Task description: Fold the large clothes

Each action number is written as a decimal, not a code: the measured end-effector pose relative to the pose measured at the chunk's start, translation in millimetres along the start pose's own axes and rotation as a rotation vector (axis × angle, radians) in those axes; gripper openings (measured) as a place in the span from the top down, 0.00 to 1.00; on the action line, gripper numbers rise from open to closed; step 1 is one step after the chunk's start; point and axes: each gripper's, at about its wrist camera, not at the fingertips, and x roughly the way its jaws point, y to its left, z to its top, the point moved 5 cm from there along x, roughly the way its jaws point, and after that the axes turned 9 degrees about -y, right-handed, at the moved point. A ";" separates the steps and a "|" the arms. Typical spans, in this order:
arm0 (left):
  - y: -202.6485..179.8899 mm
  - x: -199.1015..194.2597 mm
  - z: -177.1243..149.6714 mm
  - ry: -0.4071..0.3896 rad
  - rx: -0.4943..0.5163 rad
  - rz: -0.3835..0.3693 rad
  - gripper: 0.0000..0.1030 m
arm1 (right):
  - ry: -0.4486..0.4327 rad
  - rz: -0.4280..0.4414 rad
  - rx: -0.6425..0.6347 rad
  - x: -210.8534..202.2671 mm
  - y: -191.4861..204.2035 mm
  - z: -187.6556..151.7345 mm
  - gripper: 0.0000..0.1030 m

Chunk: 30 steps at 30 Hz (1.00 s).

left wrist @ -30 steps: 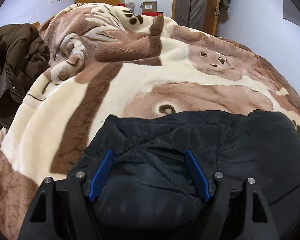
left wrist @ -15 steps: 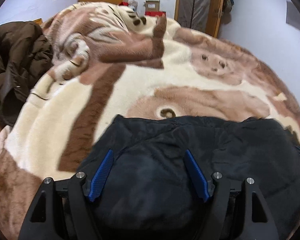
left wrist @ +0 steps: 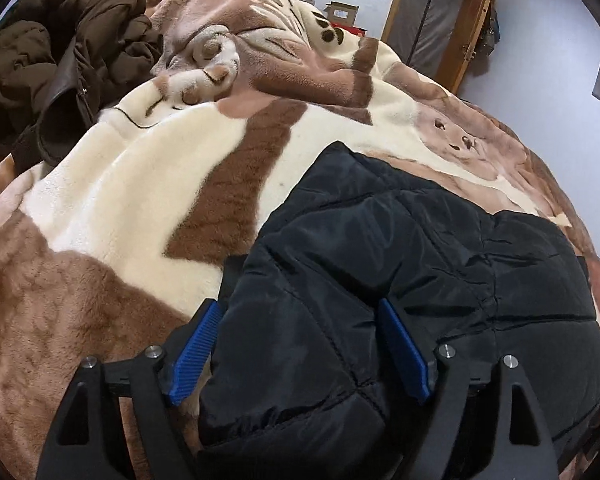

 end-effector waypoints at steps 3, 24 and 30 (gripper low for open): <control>-5.3 -11.6 7.5 -0.003 0.026 0.022 0.23 | 0.010 -0.010 -0.005 -8.3 -0.2 3.2 0.38; -33.0 55.9 35.4 0.021 0.094 -0.006 0.27 | 0.038 0.039 0.050 59.0 2.3 33.6 0.45; -34.0 58.0 33.9 0.012 0.098 0.000 0.26 | 0.029 0.034 0.047 59.7 3.0 31.8 0.45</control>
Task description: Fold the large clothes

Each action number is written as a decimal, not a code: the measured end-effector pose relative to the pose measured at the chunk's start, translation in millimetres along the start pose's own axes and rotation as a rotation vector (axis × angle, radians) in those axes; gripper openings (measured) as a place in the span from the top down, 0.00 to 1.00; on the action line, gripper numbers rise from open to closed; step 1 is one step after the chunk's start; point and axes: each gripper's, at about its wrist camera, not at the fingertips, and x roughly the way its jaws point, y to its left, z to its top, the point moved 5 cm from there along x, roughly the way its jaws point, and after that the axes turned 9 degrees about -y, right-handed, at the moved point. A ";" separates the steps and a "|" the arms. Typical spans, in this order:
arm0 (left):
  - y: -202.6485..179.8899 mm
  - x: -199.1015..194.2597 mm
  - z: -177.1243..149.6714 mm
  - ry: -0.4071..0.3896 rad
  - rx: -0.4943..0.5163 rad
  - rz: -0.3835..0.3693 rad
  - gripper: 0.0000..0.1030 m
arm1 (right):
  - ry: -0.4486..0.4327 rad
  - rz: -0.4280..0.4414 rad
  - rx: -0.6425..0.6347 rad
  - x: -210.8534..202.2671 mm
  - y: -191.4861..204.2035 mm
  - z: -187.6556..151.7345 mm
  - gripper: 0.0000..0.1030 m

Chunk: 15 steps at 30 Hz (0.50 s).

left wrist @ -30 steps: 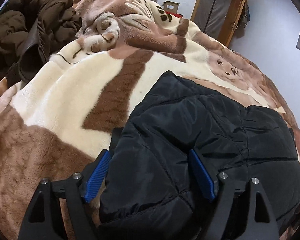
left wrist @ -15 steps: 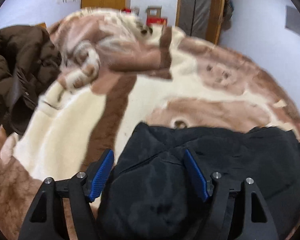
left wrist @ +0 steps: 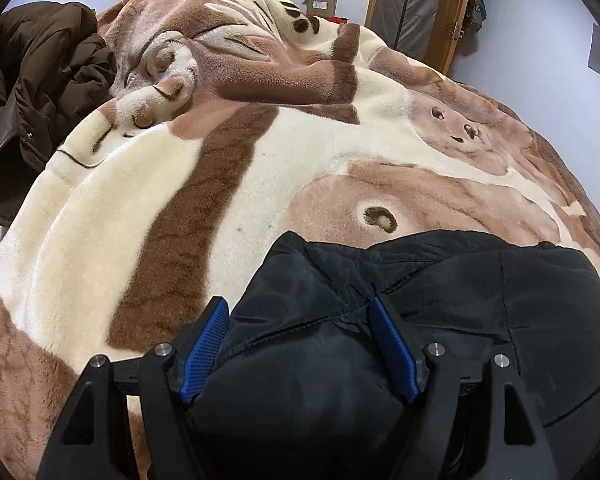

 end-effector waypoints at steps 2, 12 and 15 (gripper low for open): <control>0.4 1.0 -0.4 -0.002 0.001 0.000 0.26 | -0.002 -0.004 -0.002 0.2 0.8 -0.2 0.45; 2.1 3.1 -1.1 -0.011 -0.010 -0.005 0.25 | -0.009 -0.004 0.000 2.6 1.9 -0.6 0.45; 1.8 1.9 0.5 -0.001 0.001 0.010 0.25 | -0.004 -0.005 -0.002 2.3 1.4 0.3 0.45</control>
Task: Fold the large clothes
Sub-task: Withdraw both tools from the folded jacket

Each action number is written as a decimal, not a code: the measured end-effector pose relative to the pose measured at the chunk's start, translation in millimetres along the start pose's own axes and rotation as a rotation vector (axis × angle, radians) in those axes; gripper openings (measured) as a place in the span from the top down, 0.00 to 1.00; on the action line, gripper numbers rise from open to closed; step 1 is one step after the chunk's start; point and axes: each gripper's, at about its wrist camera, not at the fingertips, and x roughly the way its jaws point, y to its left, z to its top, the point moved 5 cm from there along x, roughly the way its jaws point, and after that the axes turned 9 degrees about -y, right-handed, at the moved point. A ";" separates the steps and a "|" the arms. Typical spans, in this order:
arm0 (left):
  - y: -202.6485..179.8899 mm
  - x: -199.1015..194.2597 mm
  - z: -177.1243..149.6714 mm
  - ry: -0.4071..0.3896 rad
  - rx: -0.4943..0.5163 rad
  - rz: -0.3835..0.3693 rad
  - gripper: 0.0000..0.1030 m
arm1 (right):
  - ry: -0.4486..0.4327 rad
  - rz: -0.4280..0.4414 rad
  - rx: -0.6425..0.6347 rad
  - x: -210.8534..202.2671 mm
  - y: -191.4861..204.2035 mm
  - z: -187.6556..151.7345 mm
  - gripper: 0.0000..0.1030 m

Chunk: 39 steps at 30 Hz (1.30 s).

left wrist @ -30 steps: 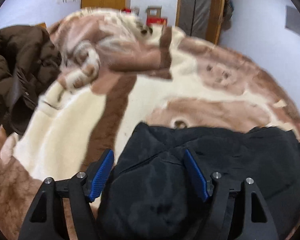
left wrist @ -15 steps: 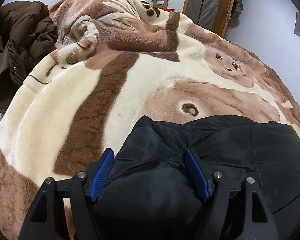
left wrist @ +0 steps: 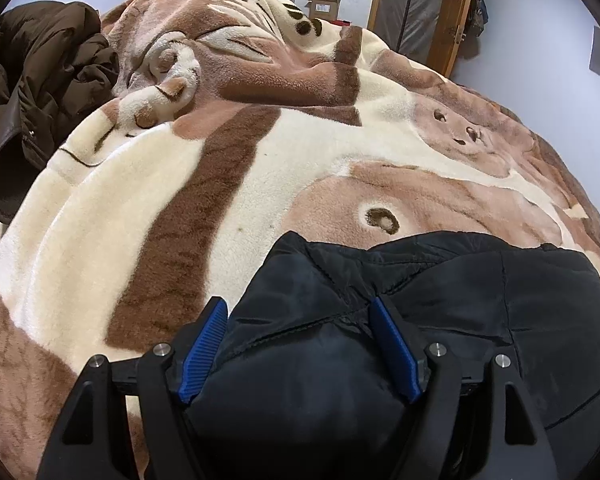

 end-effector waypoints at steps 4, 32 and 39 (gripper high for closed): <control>-1.9 -20.6 11.4 0.009 0.017 0.018 0.27 | 0.026 -0.003 0.000 -13.4 -2.3 7.9 0.45; -2.7 -169.7 -65.5 -0.031 0.050 0.057 0.28 | -0.016 0.018 0.013 -161.4 -16.5 -64.8 0.45; -9.3 -170.1 -64.4 -0.018 0.062 0.065 0.28 | 0.008 0.001 0.042 -159.5 -26.3 -68.9 0.45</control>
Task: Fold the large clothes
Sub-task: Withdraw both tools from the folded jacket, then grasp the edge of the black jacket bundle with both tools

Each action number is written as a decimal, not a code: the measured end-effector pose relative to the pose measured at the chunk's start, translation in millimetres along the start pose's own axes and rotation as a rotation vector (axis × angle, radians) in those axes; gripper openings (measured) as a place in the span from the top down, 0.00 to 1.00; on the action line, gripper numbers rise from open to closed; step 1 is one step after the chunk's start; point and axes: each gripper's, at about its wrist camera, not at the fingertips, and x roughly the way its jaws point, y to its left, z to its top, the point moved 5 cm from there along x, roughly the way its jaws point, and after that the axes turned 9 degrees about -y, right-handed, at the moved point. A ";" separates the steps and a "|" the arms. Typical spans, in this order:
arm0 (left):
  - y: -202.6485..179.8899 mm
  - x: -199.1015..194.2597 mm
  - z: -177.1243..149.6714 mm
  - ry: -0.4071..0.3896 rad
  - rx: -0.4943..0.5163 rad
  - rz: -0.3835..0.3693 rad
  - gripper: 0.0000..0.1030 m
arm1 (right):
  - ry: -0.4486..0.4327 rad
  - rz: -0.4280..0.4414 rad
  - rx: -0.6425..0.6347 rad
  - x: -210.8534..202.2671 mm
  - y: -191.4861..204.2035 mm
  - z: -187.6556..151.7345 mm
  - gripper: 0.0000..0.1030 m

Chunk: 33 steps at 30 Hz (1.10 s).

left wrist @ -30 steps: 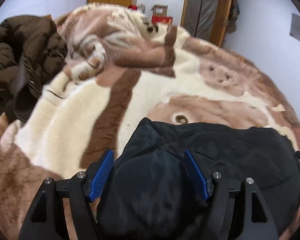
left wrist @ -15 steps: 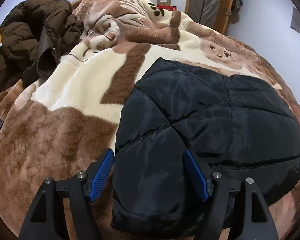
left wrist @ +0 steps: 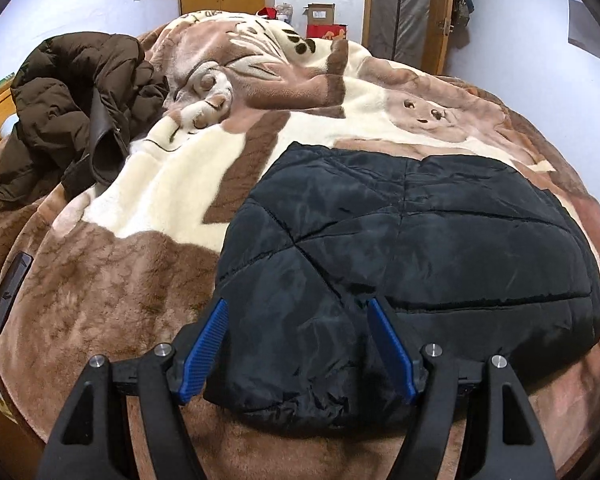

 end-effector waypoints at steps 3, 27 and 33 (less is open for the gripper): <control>-2.1 -0.3 0.5 -0.005 0.006 0.001 0.28 | -0.009 -0.001 -0.012 -1.2 0.6 1.2 0.44; 25.8 70.9 23.0 0.049 -0.055 -0.003 0.27 | 0.044 0.016 0.010 49.4 -14.5 16.2 0.34; 28.4 89.4 18.1 0.057 -0.079 -0.039 0.23 | 0.083 0.061 0.088 67.3 -28.2 13.9 0.29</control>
